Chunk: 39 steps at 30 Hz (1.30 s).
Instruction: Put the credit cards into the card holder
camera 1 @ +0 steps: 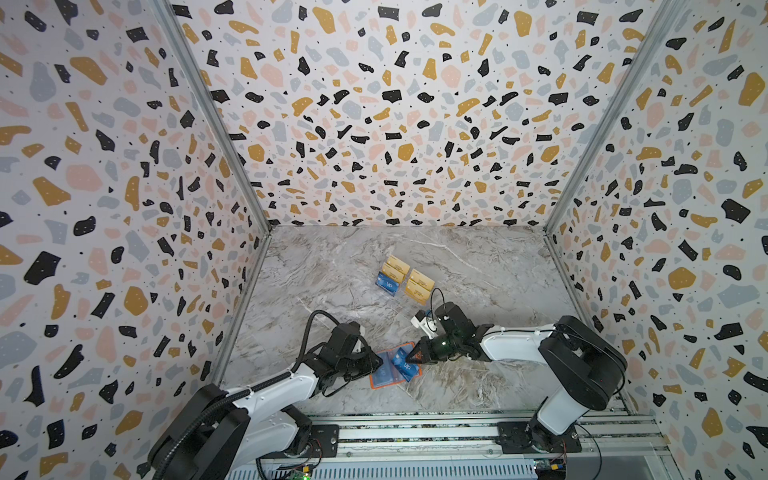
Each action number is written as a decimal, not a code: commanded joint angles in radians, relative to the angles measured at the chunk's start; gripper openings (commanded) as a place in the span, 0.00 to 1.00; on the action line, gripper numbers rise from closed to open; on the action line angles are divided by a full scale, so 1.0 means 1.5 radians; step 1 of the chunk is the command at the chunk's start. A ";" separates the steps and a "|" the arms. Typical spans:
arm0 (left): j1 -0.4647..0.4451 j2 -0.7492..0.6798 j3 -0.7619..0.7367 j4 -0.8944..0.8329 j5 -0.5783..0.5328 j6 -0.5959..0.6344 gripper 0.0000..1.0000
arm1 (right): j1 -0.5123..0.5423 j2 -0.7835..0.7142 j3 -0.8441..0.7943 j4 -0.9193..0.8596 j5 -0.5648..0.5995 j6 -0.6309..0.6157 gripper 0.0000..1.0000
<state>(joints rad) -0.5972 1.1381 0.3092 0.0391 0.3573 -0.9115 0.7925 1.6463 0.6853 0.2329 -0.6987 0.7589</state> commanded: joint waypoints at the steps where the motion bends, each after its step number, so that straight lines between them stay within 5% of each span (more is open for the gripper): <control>1: -0.003 -0.007 -0.008 -0.007 -0.002 0.004 0.22 | 0.003 -0.028 -0.001 -0.003 0.007 -0.003 0.00; 15: -0.003 -0.006 -0.003 -0.020 -0.001 0.009 0.23 | 0.003 -0.008 -0.018 0.075 -0.024 0.021 0.00; 39: -0.003 -0.005 -0.003 -0.018 -0.001 0.010 0.24 | 0.003 0.009 -0.003 -0.001 0.018 -0.002 0.00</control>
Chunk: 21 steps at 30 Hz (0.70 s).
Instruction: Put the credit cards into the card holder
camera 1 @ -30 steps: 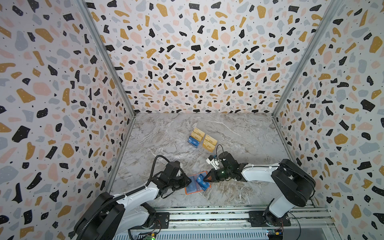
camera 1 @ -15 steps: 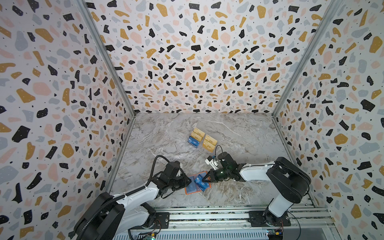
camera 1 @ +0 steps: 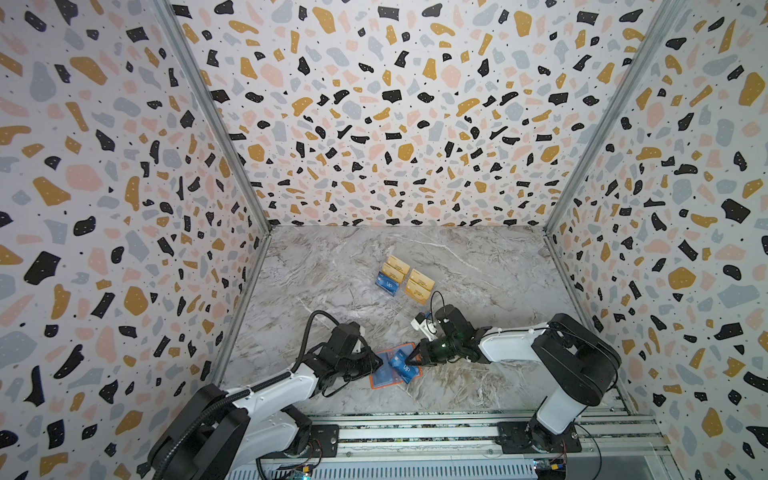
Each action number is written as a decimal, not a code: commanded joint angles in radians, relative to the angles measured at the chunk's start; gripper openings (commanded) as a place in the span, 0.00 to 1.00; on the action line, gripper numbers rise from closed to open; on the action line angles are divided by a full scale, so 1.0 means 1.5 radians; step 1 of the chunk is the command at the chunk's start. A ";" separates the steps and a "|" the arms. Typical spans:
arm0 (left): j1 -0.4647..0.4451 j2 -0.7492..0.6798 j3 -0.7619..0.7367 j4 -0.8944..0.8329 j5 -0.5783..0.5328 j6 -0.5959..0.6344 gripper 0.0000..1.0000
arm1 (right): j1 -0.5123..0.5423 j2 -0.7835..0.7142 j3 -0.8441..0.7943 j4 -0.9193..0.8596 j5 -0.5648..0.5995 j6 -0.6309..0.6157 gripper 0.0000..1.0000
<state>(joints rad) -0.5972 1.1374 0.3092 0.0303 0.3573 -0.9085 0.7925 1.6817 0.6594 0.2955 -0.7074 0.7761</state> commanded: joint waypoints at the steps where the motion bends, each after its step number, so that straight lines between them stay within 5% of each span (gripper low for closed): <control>1: -0.002 -0.004 -0.003 -0.012 -0.002 0.008 0.24 | 0.003 -0.015 0.014 -0.039 0.022 -0.012 0.00; 21: -0.003 -0.006 -0.004 -0.011 0.000 0.007 0.24 | 0.016 0.017 0.028 0.010 0.016 0.024 0.00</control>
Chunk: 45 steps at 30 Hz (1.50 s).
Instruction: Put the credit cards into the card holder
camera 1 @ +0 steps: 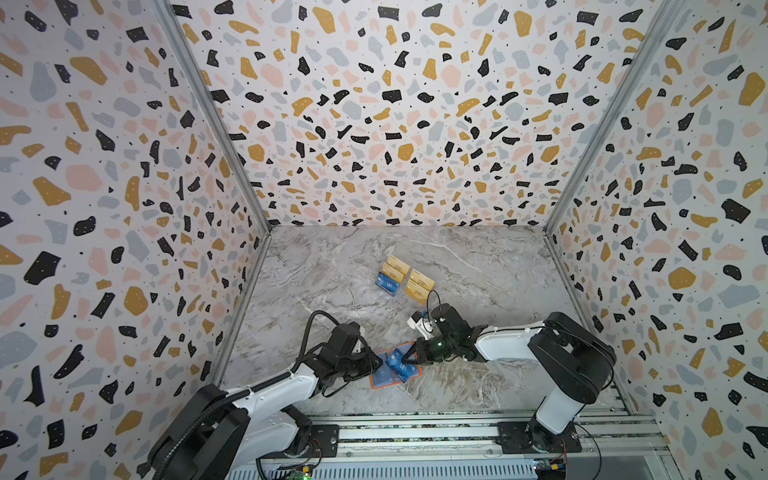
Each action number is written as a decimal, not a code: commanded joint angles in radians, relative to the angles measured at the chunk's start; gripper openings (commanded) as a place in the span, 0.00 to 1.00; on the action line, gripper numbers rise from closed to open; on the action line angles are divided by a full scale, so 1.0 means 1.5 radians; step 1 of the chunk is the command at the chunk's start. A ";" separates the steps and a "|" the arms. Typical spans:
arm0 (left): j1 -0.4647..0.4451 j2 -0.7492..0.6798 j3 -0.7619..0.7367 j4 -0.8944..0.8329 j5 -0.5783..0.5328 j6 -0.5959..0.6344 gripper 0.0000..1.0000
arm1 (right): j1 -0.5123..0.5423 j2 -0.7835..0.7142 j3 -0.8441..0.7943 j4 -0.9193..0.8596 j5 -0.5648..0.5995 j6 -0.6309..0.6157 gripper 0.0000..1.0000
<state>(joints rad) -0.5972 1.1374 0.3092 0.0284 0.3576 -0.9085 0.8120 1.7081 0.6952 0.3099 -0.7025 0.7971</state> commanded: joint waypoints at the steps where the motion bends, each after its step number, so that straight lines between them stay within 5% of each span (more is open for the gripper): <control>1: -0.003 -0.007 -0.004 -0.008 0.000 0.008 0.24 | 0.003 -0.003 0.002 -0.001 0.015 0.009 0.00; 21: -0.003 -0.005 -0.005 -0.004 0.000 0.008 0.24 | 0.015 -0.048 0.011 -0.103 0.042 -0.013 0.00; 45: -0.003 -0.001 -0.004 -0.001 0.001 0.006 0.25 | 0.020 0.002 0.044 -0.062 0.038 0.000 0.00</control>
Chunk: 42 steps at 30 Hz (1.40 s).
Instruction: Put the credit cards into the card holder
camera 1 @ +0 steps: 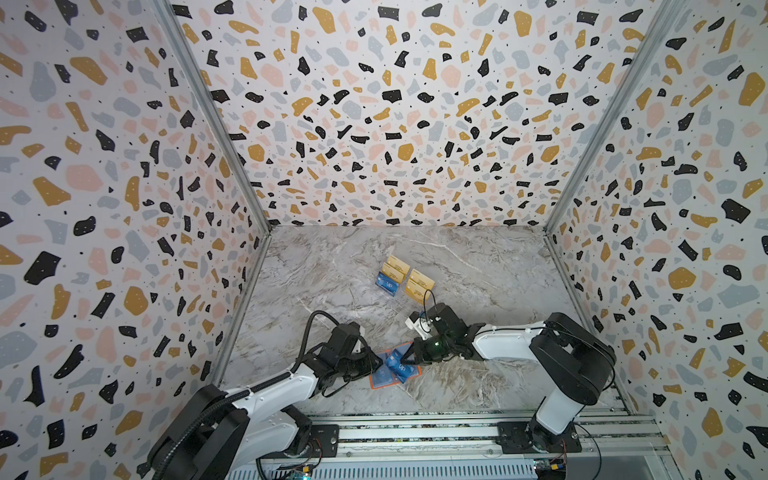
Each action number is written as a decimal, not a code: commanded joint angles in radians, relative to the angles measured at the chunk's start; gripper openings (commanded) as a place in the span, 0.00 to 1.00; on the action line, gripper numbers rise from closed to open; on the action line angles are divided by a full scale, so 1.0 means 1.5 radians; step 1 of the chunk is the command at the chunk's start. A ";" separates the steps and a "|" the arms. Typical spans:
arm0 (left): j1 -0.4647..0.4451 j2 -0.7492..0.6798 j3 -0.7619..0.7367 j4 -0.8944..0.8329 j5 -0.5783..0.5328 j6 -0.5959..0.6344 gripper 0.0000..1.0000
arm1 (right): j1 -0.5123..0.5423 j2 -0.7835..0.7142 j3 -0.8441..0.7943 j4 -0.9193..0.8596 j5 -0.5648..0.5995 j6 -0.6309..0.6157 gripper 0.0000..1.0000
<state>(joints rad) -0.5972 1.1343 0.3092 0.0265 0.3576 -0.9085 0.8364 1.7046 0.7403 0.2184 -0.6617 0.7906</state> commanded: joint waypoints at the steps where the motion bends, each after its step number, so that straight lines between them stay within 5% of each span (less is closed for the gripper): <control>1: -0.002 0.002 -0.004 0.002 0.001 0.006 0.25 | 0.004 0.003 0.012 -0.001 0.018 0.003 0.00; 32: -0.003 -0.005 -0.031 0.028 0.009 -0.010 0.24 | 0.027 0.101 -0.058 0.325 0.064 0.186 0.00; 42: -0.002 -0.043 -0.014 -0.001 -0.028 -0.026 0.27 | 0.058 0.096 -0.061 0.328 0.098 0.200 0.00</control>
<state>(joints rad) -0.5972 1.1110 0.2813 0.0628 0.3496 -0.9306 0.9073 1.8614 0.6609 0.7376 -0.5549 1.0828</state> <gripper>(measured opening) 0.258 0.047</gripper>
